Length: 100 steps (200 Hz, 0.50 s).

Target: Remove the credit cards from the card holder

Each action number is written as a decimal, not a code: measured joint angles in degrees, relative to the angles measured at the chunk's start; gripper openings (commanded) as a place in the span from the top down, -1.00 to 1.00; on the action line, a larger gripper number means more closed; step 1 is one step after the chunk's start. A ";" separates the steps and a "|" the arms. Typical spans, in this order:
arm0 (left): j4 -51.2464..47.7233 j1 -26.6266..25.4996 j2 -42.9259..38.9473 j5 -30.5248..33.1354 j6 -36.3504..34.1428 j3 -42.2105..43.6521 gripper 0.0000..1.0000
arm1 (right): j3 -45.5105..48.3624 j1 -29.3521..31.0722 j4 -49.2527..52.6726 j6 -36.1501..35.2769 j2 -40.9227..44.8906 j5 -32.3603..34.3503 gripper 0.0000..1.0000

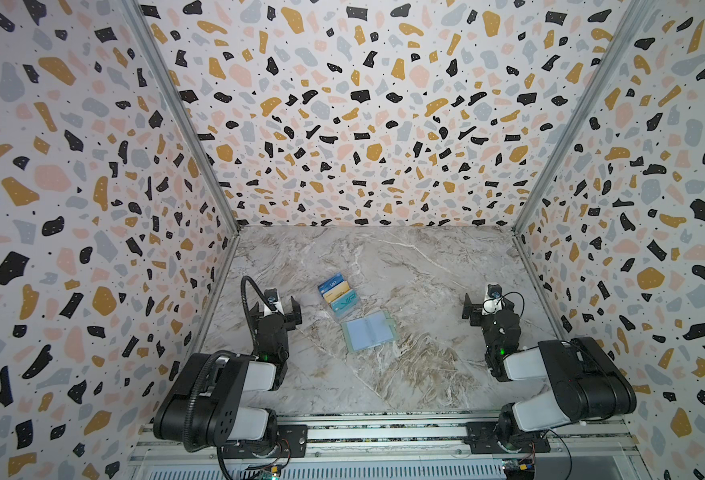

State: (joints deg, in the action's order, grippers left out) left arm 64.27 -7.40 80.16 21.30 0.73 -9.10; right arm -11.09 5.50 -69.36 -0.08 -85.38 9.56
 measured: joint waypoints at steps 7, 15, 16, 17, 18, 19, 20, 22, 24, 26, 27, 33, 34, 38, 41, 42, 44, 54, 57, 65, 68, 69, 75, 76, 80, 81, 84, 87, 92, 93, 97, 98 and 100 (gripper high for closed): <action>0.17 0.00 0.00 0.00 -0.02 0.00 -1.00 | 0.00 -0.31 -0.02 0.07 -0.04 -0.37 -0.98; 0.24 0.02 0.00 0.00 0.00 0.00 -1.00 | 0.00 -0.50 -0.04 0.20 -0.07 -0.90 -0.98; 0.24 0.04 0.00 0.00 0.00 0.00 -1.00 | 0.00 -0.52 -0.04 0.20 -0.07 -0.87 -0.98; 0.24 0.04 0.00 0.00 0.00 0.00 -1.00 | 0.00 -0.57 -0.07 0.20 -0.07 -0.87 -0.98; 0.26 0.07 0.00 0.00 0.00 0.00 -1.00 | 0.00 -0.59 -0.07 0.20 -0.07 -0.92 -0.98; 0.26 0.07 0.00 0.00 0.00 0.00 -0.99 | 0.00 -0.61 -0.09 0.22 -0.07 -0.96 -0.98; 0.26 0.09 0.00 0.00 0.00 0.00 -1.00 | 0.00 -0.63 -0.09 0.22 -0.07 -0.98 -0.98; 0.26 0.09 0.02 0.00 0.00 0.00 -1.00 | 0.00 -0.68 -0.09 0.24 -0.07 -1.05 -0.98; 0.26 0.13 0.00 -0.02 0.00 0.00 -1.00 | 0.00 -0.68 -0.11 0.24 -0.07 -1.07 -0.98; 0.28 0.13 0.02 0.00 0.00 0.00 -1.00 | 0.00 -0.68 -0.11 0.26 -0.07 -1.14 -0.98; 0.28 0.17 0.00 -0.02 0.00 0.00 -1.00 | 0.00 -0.68 -0.11 0.26 -0.07 -1.16 -0.98; 0.28 0.24 0.02 0.00 0.02 0.00 -1.00 | 0.00 -0.68 -0.11 0.26 -0.07 -1.29 -0.98; 0.28 0.26 0.00 0.00 0.02 0.00 -1.00 | 0.00 -0.68 -0.09 0.26 -0.07 -1.31 -0.98; 0.31 0.31 0.02 -0.02 0.02 0.00 -1.00 | 0.00 -0.68 -0.11 0.26 -0.07 -1.42 -0.98; 0.31 0.35 0.00 -0.02 0.04 0.00 -1.00 | 0.00 -0.68 -0.11 0.28 -0.07 -1.46 -0.98; 0.31 0.35 0.00 -0.02 0.04 0.00 -1.00 | 0.00 -0.68 -0.11 0.28 -0.07 -1.46 -0.98; 0.31 0.35 0.02 -0.02 0.04 0.00 -1.00 | 0.00 -0.68 -0.11 0.28 -0.07 -1.46 -0.98; 0.31 0.50 0.00 -0.15 0.04 0.00 -1.00 | 0.00 -0.68 -0.11 0.28 -0.07 -1.66 -0.98; 0.33 0.55 0.00 -0.20 0.04 0.00 -1.00 | 0.00 -0.68 -0.11 0.28 -0.07 -1.70 -0.98; 0.33 0.59 0.00 -0.24 0.04 0.00 -1.00 | 0.00 -0.68 -0.11 0.28 -0.07 -1.84 -0.98; 0.33 0.59 0.00 -0.24 0.04 0.00 -1.00 | 0.00 -0.68 -0.11 0.28 -0.07 -1.88 -0.98; 0.33 0.59 0.00 -0.24 0.04 0.00 -1.00 | 0.00 -0.68 -0.11 0.28 -0.07 -1.88 -0.98; 0.33 0.61 0.00 -0.26 0.04 0.00 -0.99 | 0.00 -0.68 -0.11 0.28 -0.04 -1.95 -0.98; 0.33 0.61 0.00 -0.28 0.07 0.00 -1.00 | 0.00 -0.68 -0.11 0.28 -0.07 -1.97 -0.98; 0.35 0.61 0.00 -0.35 0.07 0.00 -1.00 | 0.00 -0.68 -0.11 0.28 -0.07 -2.03 -0.98; 0.33 0.61 0.00 -0.37 0.07 0.00 -1.00 | 0.00 -0.68 -0.11 0.28 -0.07 -2.08 -0.98; 0.33 0.61 0.00 -0.42 0.04 0.00 -1.00 | 0.00 -0.68 -0.11 0.28 -0.07 -2.08 -0.98; 0.35 0.61 0.00 -0.42 0.07 0.00 -1.00 | 0.00 -0.68 -0.11 0.28 -0.07 -2.10 -0.98; 0.35 0.61 0.00 -0.44 0.07 0.00 -1.00 | 0.00 -0.68 -0.11 0.28 -0.07 -2.14 -0.98; 0.35 0.61 0.00 -0.44 0.07 0.00 -1.00 | 0.00 -0.68 -0.11 0.28 -0.07 -2.16 -0.98; 0.35 0.61 0.00 -0.44 0.07 0.00 -1.00 | 0.00 -0.68 -0.11 0.28 -0.07 -2.21 -0.98; 0.35 0.61 0.00 -0.44 0.07 0.00 -1.00 | 0.00 -0.68 -0.11 0.28 -0.07 -2.23 -0.98; 0.35 0.61 0.00 -0.46 0.07 0.00 -1.00 | 0.00 -0.68 -0.11 0.28 -0.07 -2.25 -0.98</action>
State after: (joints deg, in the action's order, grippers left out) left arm 64.62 -6.79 80.16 20.84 0.80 -9.10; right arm -11.09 4.82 -69.47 0.21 -85.45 7.31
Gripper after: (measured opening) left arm 0.992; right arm 0.989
